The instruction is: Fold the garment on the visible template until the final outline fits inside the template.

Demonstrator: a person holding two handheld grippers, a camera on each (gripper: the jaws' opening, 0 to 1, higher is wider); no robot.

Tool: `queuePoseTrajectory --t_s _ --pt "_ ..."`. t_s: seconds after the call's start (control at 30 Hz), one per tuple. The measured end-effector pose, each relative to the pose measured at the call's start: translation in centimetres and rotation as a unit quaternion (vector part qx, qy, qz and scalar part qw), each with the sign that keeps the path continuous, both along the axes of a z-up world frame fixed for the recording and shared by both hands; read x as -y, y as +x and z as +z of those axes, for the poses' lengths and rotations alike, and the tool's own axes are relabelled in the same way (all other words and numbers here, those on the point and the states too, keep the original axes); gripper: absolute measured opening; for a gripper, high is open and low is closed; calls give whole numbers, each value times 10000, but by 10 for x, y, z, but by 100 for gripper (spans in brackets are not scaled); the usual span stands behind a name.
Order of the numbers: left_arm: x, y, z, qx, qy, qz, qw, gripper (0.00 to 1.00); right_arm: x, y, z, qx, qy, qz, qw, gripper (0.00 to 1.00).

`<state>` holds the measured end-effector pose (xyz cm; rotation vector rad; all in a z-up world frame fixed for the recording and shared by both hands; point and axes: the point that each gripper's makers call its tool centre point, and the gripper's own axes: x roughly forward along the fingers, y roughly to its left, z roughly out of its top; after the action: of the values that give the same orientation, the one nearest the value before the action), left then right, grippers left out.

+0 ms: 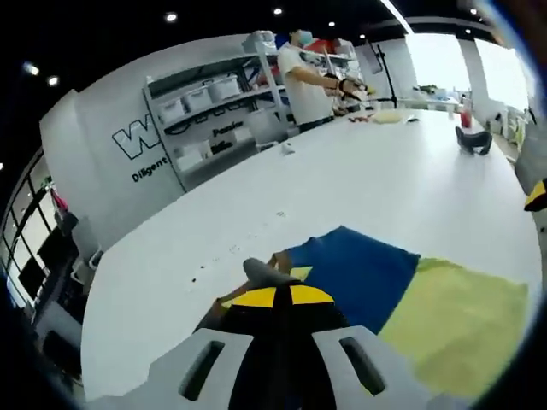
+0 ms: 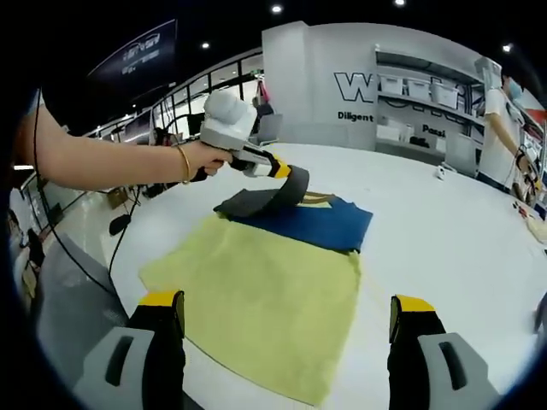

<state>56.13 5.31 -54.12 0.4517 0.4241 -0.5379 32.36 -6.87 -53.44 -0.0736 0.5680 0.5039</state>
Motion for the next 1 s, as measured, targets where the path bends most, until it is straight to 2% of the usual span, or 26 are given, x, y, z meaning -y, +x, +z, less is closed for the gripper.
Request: queuePoseTrajectory --t_s 0.13,0.3,0.4,0.47,0.57,0.63,0.73,0.83,0.9,1.0 --pt "6 -1 -10 -114 9 -19 9999 2 3 -1 -2 -21 -19 -35 10000 99" --pt "17 -4 -13 -133 -47 -159 9998 4 7 -1 -4 -31 -10 -101 9999 99" --pt "31 -8 -9 -144 -334 -352 9987 18 8 -1 -4 -32 -4 -118 9999 99" --pt "34 -12 -6 -100 -325 -421 9985 26 8 0 -3 -18 -3 -123 9999 99" --pt "35 -16 0 -45 -436 -534 9976 30 8 0 -4 -20 10 -120 9999 99" --pt "36 -17 6 -26 -652 -573 9962 39 6 0 -4 -36 0 -94 9999 99" --pt "34 -18 13 19 -839 -601 9947 52 3 0 -5 -38 8 -65 10000 99" --pt "16 -16 20 156 -839 -500 9951 60 1 0 -4 -29 38 -51 10000 99" --pt "2 -14 20 96 -1008 -292 9944 66 0 0 -4 -25 31 -28 10000 99" --pt "-17 -13 21 67 -1024 -146 9946 72 -1 1 -3 -13 20 -15 10000 99"
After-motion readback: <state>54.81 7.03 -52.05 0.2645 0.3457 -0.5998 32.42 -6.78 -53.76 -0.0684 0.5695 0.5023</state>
